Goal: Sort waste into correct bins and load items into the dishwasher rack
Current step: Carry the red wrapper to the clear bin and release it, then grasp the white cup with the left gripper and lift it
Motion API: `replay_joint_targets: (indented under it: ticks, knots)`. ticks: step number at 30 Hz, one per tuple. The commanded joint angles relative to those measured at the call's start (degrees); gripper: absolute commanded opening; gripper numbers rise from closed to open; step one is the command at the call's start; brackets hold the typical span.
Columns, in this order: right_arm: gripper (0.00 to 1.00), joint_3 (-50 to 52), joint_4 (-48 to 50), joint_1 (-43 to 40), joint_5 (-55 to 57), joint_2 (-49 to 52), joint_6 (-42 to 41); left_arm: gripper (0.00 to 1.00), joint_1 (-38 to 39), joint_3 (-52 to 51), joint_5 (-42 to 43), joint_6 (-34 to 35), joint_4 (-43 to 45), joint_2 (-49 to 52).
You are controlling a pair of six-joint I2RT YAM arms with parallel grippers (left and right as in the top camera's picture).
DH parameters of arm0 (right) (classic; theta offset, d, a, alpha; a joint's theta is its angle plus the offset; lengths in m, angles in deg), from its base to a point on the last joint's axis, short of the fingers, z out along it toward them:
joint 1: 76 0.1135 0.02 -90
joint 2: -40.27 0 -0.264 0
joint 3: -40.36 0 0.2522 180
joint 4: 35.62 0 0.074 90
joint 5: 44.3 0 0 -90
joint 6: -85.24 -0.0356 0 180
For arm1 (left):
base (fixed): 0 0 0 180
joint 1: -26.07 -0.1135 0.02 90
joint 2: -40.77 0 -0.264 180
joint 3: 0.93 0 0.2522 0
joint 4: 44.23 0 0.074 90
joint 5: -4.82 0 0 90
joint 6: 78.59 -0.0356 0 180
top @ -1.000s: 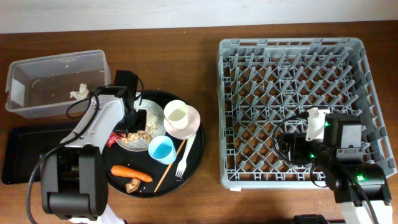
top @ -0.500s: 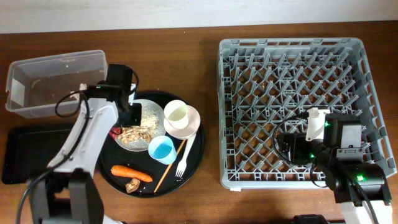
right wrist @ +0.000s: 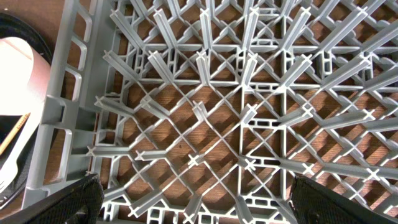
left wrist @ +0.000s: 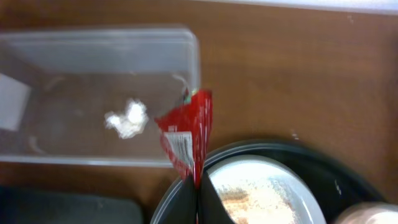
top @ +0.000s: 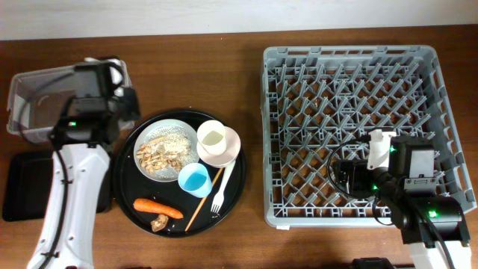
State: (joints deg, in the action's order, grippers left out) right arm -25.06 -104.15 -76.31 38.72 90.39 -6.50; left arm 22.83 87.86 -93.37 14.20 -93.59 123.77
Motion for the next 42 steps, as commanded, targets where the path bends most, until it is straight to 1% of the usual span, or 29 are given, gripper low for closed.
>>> replay_joint_targets:
  ticks: [1, 4, 7, 10, 12, 15, 16, 18, 20, 22, 23, 25, 29, 33, 36, 40, 42]
  knots:
    - [0.99, -1.0, 0.1, 0.3, 0.1, -0.1, -0.6, 0.0, -5.9, 0.8, -0.7, 0.2, 7.0, 0.3]
    - [0.99, -1.0, 0.1, 0.3, 0.1, -0.1, -0.6, 0.0, -9.2, 0.8, -0.7, 0.2, 11.5, 3.3]
    - [0.99, -1.0, 0.1, 0.3, 0.1, -0.1, -0.6, 0.02, -10.2, 0.8, -0.7, 0.2, 14.1, 8.2]
    - [0.99, -1.0, 0.1, 0.3, 0.1, -0.1, -0.6, 0.36, -10.2, 0.8, -0.7, 0.2, 15.4, 12.1]
    - [0.99, -1.0, 0.1, 0.3, 0.1, -0.1, -0.6, 0.51, -10.2, 0.8, -0.7, 0.2, 15.6, 12.8]
    - [0.99, -1.0, 0.1, 0.3, 0.1, -0.1, -0.6, 0.52, -10.2, 0.9, -0.4, 0.2, 15.3, 12.3]
    - [0.99, -1.0, 0.1, 0.3, 0.1, -0.1, -0.6, 0.52, -10.1, 0.9, 1.7, 0.2, 13.7, 11.5]
    - [0.99, -1.0, 0.1, 0.3, 0.1, -0.1, -0.6, 0.51, -9.8, 0.9, 7.1, 0.2, 11.3, 10.3]
    - [0.99, -1.0, 0.1, 0.3, 0.1, -0.1, -0.6, 0.47, -8.5, 0.9, 16.3, 0.2, 7.5, 8.7]
    - [0.99, -1.0, 0.1, 0.3, 0.1, -0.1, -0.6, 0.47, -6.2, 0.9, 23.6, 0.4, 3.6, 7.9]
    - [0.99, -1.0, 0.1, 0.3, 0.1, -0.1, -0.6, 0.49, -4.3, 0.8, 27.2, 0.4, 1.8, 7.9]
    - [0.99, -1.0, 0.1, 0.3, 0.1, -0.1, -0.6, 0.55, -0.7, 0.8, 30.4, 0.4, -0.1, 8.4]
    - [0.99, -1.0, 0.1, 0.3, 0.1, -0.1, -0.6, 0.55, 6.3, 0.8, 30.4, 0.4, -2.0, 9.2]
    - [0.99, -1.0, -0.4, 0.3, 0.1, -0.1, -0.6, 0.59, 11.7, 0.8, 26.5, 0.4, -2.9, 11.6]
    - [0.99, -1.0, -0.6, 0.3, 0.1, -0.1, -0.6, 0.59, 13.2, 0.8, 25.9, 0.4, -3.3, 14.9]
    - [0.99, -1.0, -0.6, 0.3, 0.1, -0.1, -0.6, 0.59, 13.3, 0.8, 25.9, 0.4, -5.1, 19.3]
    - [0.99, -1.0, -0.6, 0.3, 0.1, -0.1, -0.6, 0.56, 13.3, 0.8, 26.0, 0.4, -6.0, 21.3]
